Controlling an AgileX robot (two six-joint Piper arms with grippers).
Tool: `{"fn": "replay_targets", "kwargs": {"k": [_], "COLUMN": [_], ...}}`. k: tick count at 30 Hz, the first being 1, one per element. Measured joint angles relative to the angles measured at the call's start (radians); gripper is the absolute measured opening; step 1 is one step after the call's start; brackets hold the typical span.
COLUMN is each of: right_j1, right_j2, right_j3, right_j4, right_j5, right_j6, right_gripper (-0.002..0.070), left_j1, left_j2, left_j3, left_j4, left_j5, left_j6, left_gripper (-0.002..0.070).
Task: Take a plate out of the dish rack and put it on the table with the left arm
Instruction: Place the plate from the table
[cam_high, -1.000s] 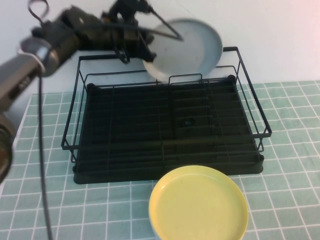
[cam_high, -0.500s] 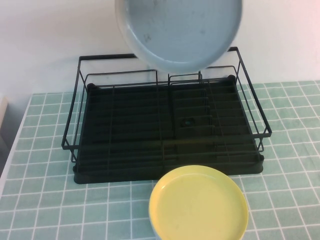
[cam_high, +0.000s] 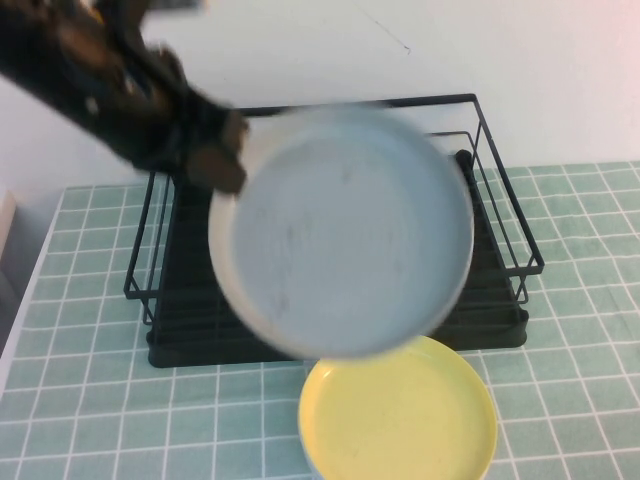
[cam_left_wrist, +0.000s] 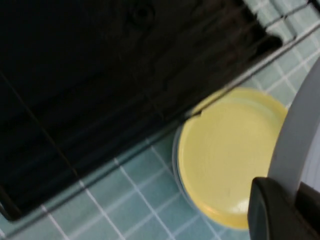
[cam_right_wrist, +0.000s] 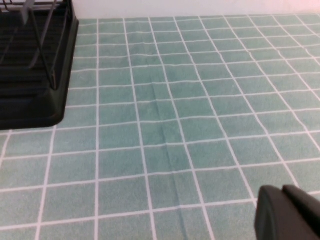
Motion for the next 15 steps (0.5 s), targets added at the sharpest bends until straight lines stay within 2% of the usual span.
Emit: {"fn": "replay_targets", "kwargs": {"k": [5, 11, 15], "right_j1": [0.0, 0.0, 0.0], "right_j2": [0.0, 0.0, 0.0], "right_j3": [0.0, 0.0, 0.0], "right_j4": [0.0, 0.0, 0.0], "right_j5": [0.0, 0.0, 0.0], "right_j6": [0.0, 0.0, 0.0], "right_gripper": [-0.0002, -0.0002, -0.0002], "left_j1": [-0.065, -0.164, -0.193], "left_j2": [0.002, 0.006, 0.006], "left_j3": [0.268, 0.507, 0.583], "left_j4": [0.029, 0.012, -0.001], "left_j5": [-0.042, -0.273, -0.418], "left_j6": [-0.05, -0.152, -0.222], "left_gripper": [0.0002, 0.0002, 0.0002]}}
